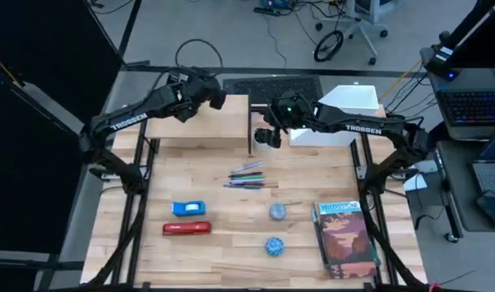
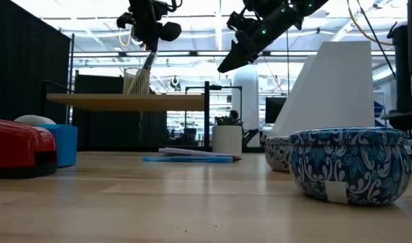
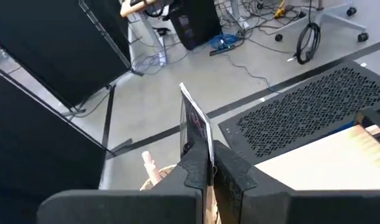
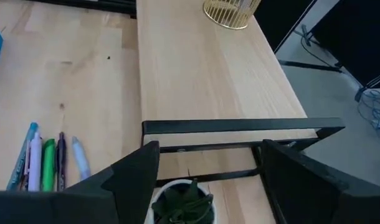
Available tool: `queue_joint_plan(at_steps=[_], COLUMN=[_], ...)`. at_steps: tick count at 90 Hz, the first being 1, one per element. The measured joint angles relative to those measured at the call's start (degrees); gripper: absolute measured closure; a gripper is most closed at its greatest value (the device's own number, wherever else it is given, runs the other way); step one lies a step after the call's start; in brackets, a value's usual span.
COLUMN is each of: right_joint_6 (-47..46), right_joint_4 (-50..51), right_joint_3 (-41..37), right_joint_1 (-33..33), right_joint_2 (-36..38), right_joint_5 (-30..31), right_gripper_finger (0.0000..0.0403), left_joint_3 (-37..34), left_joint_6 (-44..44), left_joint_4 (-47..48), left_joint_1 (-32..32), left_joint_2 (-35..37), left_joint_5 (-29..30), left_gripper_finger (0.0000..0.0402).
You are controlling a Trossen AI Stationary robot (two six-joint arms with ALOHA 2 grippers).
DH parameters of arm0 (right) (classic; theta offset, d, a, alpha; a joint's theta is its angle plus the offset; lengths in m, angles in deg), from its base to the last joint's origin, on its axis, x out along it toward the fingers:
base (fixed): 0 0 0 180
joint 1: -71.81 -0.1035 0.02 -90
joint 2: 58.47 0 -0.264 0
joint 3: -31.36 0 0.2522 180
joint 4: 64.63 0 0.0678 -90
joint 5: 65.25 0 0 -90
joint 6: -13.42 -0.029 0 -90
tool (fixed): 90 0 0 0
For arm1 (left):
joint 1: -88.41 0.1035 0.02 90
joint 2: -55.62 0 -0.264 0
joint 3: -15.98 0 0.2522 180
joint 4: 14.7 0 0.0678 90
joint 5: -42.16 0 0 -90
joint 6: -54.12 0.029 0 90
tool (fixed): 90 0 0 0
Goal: Stock shelves
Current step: Remove the pack of black pens from the gold pen holder
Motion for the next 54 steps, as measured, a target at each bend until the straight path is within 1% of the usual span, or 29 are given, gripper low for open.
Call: queue_joint_plan(at_steps=[9,23,45,54], right_joint_6=[0.0,0.0,0.0,-0.1], right_joint_4=[0.0,0.0,-0.1,-0.3], right_joint_3=[0.0,0.0,0.0,0.0], right_joint_1=[0.0,0.0,0.0,0.0], right_joint_2=[0.0,0.0,0.0,0.0], right_joint_5=[0.0,0.0,0.0,0.0], right_gripper_finger=[0.0140,0.0140,0.0140,0.0140], left_joint_3=[0.0,0.0,0.0,0.0], left_joint_6=[2.0,6.8,17.4,20.5], left_joint_4=[-0.5,-4.9,-10.4,-12.0], left_joint_1=[-0.5,-1.2,-2.7,-3.2], left_joint_2=[1.1,4.1,10.1,12.9], left_joint_5=[0.0,0.0,-0.3,-2.4], left_gripper_finger=[0.0401,0.0402,0.0401,0.0401])
